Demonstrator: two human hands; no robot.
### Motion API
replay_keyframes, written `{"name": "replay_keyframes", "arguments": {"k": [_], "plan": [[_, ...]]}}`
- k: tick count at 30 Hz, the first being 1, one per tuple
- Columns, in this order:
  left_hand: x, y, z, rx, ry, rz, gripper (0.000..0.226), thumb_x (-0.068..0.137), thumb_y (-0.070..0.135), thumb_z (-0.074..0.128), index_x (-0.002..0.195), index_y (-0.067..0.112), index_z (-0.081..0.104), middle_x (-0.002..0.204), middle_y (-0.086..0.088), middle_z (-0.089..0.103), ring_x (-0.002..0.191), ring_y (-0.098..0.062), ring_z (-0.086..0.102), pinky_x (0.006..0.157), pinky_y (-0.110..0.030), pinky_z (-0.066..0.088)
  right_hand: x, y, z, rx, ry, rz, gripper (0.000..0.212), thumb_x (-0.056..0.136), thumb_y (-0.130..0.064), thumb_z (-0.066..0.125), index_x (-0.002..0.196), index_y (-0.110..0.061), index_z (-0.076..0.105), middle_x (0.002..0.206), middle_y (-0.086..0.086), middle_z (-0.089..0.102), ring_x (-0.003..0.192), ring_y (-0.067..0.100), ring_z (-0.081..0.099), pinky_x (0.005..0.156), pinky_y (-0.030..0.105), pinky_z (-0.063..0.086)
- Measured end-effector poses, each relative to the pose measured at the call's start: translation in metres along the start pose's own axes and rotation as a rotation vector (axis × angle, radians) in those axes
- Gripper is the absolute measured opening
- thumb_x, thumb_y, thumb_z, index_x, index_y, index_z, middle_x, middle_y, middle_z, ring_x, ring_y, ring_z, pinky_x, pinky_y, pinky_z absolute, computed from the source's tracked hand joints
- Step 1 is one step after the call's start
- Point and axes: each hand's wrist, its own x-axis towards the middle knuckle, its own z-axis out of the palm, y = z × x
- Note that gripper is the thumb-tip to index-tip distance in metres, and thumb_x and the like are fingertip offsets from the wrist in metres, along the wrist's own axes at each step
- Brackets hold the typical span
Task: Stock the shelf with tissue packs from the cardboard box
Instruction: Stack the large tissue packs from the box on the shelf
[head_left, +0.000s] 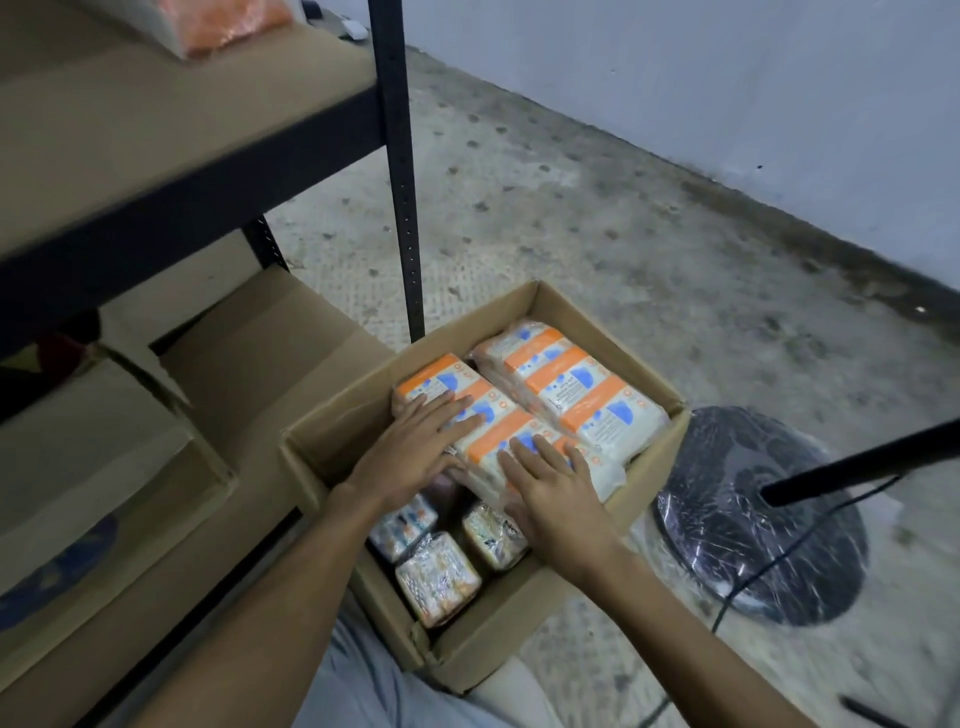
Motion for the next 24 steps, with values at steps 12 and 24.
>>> {"name": "replay_keyframes", "arguments": {"k": [12,24], "plan": [[-0.010,0.025,-0.035,-0.136,0.138,-0.116,0.051,0.093,0.048,0.039,0.138,0.025,0.048,0.145,0.002,0.046,0.136,-0.017,0.037,0.116,-0.040,0.024,-0.003,0.003,-0.041,0.035,0.114,-0.018,0.057,0.063,-0.032,0.086,0.115,-0.020,0.065,0.115,0.000,0.069,0.108,0.023,0.065,0.088,0.047,0.051],[-0.030,0.067,-0.114,0.018,0.302,-0.064,0.061,0.094,0.060,0.021,0.136,0.027,0.050,0.141,0.001,0.051,0.133,-0.019,0.042,0.111,-0.042,0.031,-0.016,-0.006,-0.130,0.048,0.309,-0.068,0.039,0.081,-0.028,0.069,0.120,-0.020,0.062,0.120,0.000,0.067,0.113,0.024,0.062,0.092,0.045,0.050]]}}
